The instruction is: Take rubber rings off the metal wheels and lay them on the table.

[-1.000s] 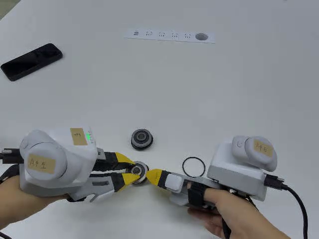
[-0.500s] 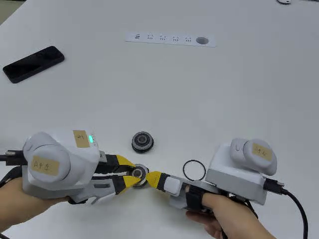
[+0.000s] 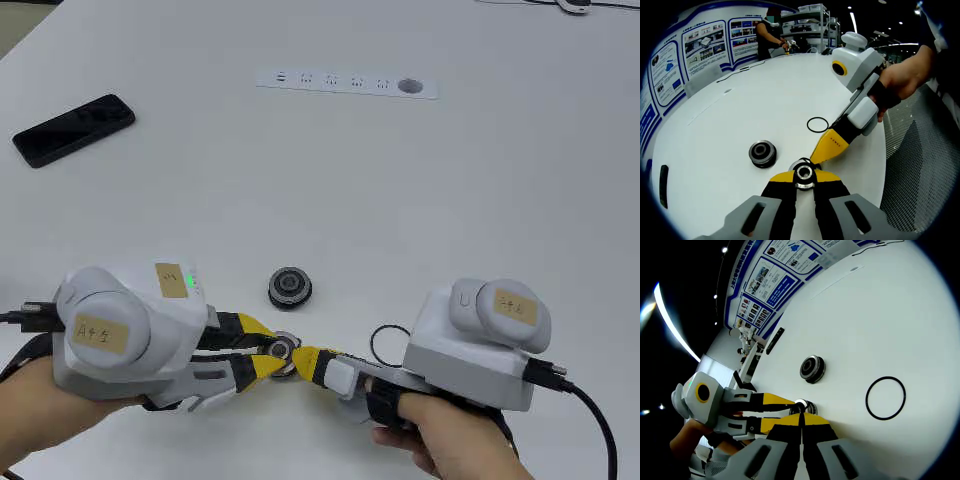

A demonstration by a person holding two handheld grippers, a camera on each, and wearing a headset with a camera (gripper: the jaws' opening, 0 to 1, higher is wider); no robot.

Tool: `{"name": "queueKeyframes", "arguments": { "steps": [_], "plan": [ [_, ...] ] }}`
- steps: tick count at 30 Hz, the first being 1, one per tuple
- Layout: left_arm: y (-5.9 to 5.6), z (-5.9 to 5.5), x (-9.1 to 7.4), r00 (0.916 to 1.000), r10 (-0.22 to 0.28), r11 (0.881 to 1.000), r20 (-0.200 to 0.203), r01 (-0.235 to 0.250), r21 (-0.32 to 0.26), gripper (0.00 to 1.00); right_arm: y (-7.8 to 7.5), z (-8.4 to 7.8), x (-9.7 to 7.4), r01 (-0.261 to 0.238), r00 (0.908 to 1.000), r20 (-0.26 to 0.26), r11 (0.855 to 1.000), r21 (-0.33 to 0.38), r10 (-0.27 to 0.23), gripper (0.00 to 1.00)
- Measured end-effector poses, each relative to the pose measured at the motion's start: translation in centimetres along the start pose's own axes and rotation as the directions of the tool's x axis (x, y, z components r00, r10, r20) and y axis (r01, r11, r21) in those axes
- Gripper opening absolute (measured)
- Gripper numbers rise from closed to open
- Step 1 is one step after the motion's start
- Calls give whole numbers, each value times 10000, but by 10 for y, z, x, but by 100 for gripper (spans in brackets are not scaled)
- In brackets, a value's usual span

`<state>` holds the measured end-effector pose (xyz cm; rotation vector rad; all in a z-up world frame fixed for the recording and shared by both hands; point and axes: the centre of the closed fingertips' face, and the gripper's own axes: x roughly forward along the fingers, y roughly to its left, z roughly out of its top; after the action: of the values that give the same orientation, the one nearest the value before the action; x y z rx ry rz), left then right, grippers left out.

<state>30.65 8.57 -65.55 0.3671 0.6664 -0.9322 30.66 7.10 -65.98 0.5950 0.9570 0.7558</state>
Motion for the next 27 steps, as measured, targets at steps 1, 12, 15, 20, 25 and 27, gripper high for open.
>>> {"name": "queueKeyframes", "arguments": {
  "steps": [1, 12, 15, 20, 25, 27],
  "plan": [
    [0, 0, 0, 10000, 23, 10000, -88, -22, 76, 12, 1, 0, 0, 39, 10000, -2, 9999, -125, -39, 1],
    [0, 1, 1, 9997, -24, 9999, -252, 28, 163, 12, 6, 0, 2, -70, 9997, -232, 9965, -831, 51, 1],
    [0, 0, 1, 9997, -92, 9999, -220, 95, 116, 12, 6, 0, 2, -92, 9996, -286, 9957, -923, 66, 1],
    [1, 1, 1, 9995, -136, 9997, -299, 142, 221, 12, 7, 0, 2, -96, 9997, -215, 9965, -828, 78, 1],
    [2, 1, 2, 9997, -120, 9998, -209, 124, 186, 12, 9, 2, 2, -193, 9997, -187, 9960, -869, 177, 1],
    [2, 1, 2, 9998, -116, 9997, -172, 120, 198, 12, 15, 3, 3, -382, 9991, -186, 9959, -815, 368, 1]
  ]
}}
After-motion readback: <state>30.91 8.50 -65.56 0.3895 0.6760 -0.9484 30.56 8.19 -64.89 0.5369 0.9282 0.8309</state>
